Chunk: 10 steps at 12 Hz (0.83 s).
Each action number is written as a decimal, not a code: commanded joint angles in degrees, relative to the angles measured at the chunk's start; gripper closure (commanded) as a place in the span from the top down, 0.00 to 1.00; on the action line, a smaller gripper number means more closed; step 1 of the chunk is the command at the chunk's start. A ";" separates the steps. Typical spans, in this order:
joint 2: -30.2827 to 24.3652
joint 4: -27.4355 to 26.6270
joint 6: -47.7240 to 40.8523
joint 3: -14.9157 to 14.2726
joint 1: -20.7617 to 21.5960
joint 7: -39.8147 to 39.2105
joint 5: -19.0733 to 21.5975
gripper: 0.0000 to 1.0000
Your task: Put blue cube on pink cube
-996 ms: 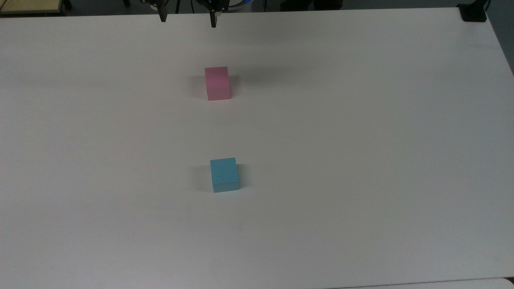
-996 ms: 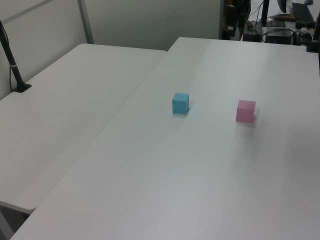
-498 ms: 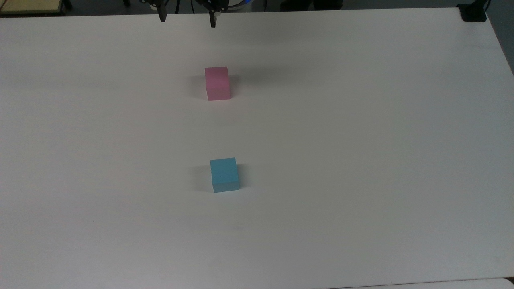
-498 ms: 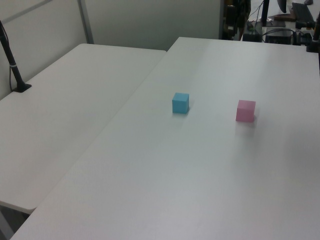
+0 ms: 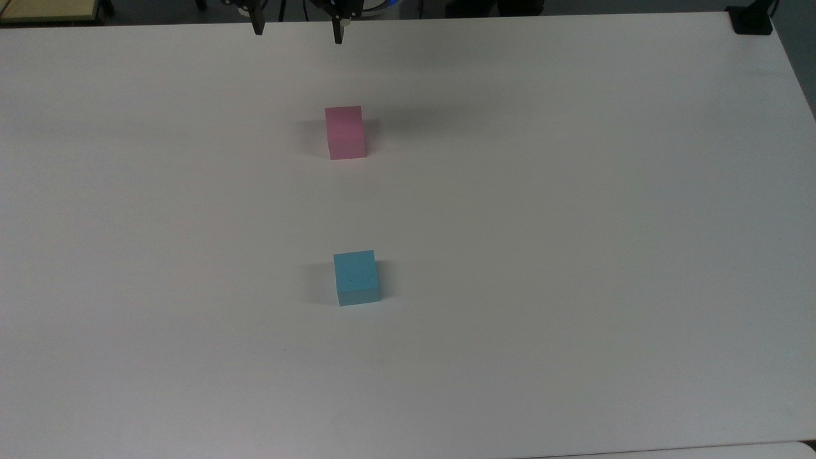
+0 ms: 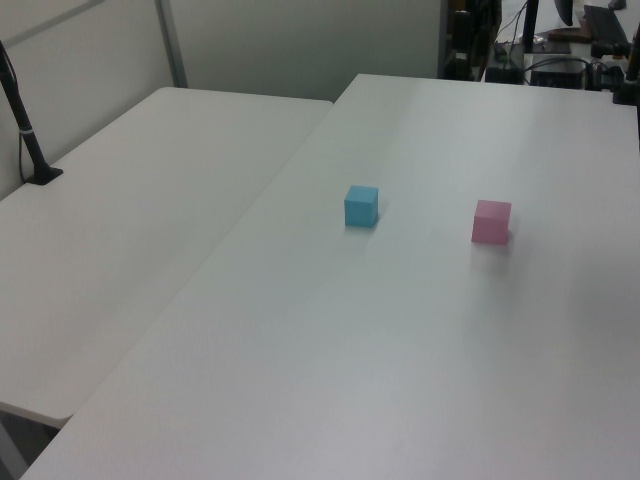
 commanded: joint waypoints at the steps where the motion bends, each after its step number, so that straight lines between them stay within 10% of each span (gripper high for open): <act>1: -0.38 -0.20 0.68 -0.41 0.30 -0.59 -0.27 1.00; 10: -0.38 -0.20 0.16 -0.76 0.47 -0.51 -0.18 1.00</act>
